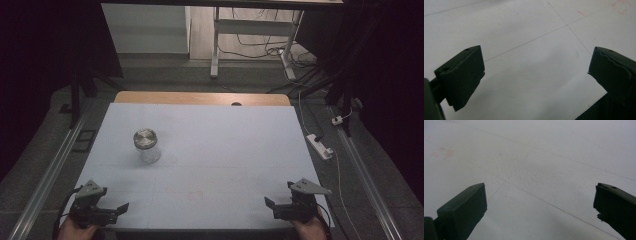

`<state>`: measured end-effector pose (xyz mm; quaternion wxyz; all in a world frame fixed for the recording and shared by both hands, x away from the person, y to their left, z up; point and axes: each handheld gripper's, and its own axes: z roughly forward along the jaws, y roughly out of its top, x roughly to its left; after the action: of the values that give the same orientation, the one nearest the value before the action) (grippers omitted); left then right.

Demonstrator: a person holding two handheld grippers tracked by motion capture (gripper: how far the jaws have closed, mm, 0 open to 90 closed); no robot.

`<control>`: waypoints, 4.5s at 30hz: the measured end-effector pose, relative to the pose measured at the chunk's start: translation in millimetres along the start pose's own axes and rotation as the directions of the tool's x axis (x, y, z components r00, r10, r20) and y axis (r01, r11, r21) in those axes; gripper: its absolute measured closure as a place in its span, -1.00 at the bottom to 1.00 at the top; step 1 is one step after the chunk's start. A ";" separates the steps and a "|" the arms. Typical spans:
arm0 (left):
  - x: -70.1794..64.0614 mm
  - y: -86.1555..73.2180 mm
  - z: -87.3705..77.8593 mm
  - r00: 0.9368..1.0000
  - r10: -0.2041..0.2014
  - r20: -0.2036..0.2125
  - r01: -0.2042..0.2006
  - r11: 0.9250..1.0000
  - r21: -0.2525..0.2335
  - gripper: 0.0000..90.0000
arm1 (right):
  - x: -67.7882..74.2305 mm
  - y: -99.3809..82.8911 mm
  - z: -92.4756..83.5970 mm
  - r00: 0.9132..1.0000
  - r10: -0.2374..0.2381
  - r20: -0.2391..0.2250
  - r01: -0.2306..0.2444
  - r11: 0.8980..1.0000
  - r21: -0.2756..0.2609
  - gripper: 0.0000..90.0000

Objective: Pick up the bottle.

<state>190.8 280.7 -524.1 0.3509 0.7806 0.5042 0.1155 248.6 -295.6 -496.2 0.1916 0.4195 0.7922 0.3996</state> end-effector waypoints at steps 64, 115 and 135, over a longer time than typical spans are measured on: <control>15.0 34.1 21.1 0.995 0.090 0.034 -0.089 0.995 -0.053 -1.00 | -5.7 1.3 2.9 0.998 0.042 -0.045 -0.041 0.999 0.015 -1.00; 41.2 117.3 90.8 0.993 0.107 -0.042 -0.111 0.990 -0.093 -1.00 | -5.2 3.5 6.9 0.998 0.030 -0.054 -0.028 0.999 0.032 -1.00; 44.0 138.0 111.7 0.984 0.164 -0.065 -0.169 0.983 -0.076 -0.84 | -5.2 3.6 7.1 0.998 0.028 -0.056 -0.026 0.999 0.031 -1.00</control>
<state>368.4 236.9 -521.4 0.3567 0.8013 0.4421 0.1877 258.0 -295.3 -497.8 0.1573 0.4215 0.7977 0.4016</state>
